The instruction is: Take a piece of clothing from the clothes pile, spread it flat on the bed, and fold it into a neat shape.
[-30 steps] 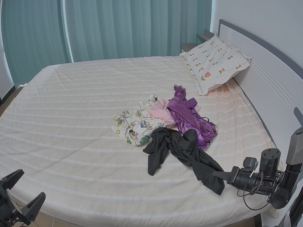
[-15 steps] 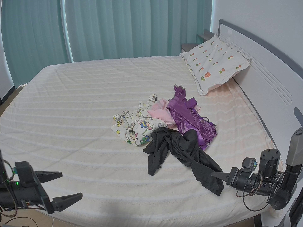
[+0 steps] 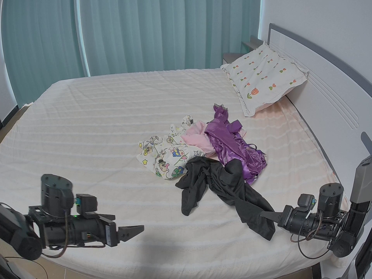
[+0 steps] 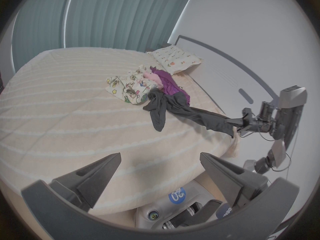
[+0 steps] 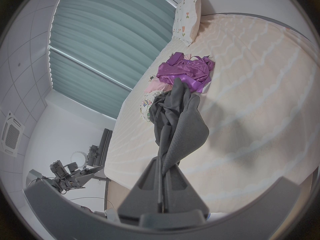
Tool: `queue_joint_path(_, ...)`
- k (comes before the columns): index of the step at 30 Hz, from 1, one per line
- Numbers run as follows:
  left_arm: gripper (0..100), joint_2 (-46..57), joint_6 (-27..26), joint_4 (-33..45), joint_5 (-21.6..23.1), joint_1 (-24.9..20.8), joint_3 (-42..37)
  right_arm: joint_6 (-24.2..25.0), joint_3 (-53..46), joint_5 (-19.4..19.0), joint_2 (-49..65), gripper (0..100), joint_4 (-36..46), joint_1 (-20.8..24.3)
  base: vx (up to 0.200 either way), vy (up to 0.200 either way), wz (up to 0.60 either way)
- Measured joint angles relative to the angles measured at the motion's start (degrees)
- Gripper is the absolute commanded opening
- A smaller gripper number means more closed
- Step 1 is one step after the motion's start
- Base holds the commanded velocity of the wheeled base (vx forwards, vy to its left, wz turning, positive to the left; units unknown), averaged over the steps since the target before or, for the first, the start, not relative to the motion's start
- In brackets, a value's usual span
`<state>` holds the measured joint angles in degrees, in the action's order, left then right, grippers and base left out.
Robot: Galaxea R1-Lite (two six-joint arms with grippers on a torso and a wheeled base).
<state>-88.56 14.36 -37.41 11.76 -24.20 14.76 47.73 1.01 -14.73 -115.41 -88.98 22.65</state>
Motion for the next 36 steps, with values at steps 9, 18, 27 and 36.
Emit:
queue_joint_path(9, 100, -18.8, 9.2, -9.2, -11.2, -8.2, 7.1, 0.0, 0.0, 0.0, -0.3, 0, 0.0, -0.2, 0.000, 0.000, 0.00)
queue_joint_path(18, 100, -31.5, 13.9, -10.4, -18.2, -11.9, 17.7, 0.0, 0.0, 0.0, -0.6, 0, 0.0, -0.2, 0.000, 0.000, 0.00)
queue_joint_path(27, 100, -39.4, 14.9, -10.5, -19.6, -12.5, 26.1, 0.0, 0.0, 0.0, -0.7, 0, 0.0, -0.2, 0.000, 0.000, 0.00)
queue_joint_path(36, 100, -44.9, 16.5, -11.1, -17.3, -13.6, 32.2, 0.0, 0.0, 0.0, -0.8, 0, 0.0, -0.2, 0.000, 0.000, 0.00)
